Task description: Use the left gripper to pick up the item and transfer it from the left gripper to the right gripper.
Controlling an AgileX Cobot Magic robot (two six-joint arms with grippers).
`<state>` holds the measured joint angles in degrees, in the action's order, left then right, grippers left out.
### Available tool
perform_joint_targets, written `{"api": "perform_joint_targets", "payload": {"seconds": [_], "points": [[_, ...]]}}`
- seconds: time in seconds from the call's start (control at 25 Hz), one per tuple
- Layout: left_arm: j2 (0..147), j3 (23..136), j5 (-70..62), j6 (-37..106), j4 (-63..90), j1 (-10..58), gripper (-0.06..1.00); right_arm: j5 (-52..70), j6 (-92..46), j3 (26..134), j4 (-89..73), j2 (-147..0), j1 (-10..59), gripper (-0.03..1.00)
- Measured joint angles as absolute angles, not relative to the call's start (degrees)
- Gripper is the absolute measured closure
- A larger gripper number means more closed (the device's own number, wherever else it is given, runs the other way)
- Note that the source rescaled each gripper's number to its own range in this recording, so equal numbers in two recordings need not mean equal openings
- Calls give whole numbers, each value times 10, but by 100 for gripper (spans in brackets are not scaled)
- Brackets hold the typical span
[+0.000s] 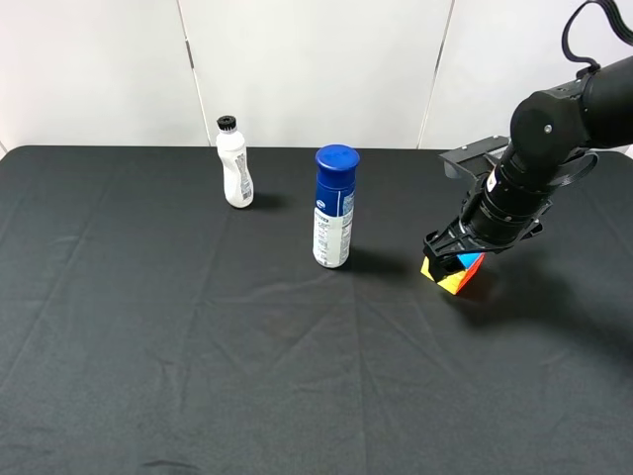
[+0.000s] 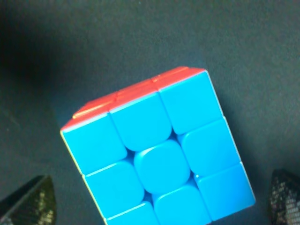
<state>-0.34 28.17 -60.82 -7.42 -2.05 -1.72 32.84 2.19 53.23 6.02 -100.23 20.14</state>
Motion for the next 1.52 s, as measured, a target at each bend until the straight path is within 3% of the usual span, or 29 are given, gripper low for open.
{"api": "perform_joint_targets", "payload": {"seconds": [0.6,1.52], "points": [[-3,282,-608,-74,-21,-17,-3,379,22,532,61,-950,201,-3],[-3,282,-608,-74,-21,-17,-3,622,22,504,31,-539,201,-3]]}}
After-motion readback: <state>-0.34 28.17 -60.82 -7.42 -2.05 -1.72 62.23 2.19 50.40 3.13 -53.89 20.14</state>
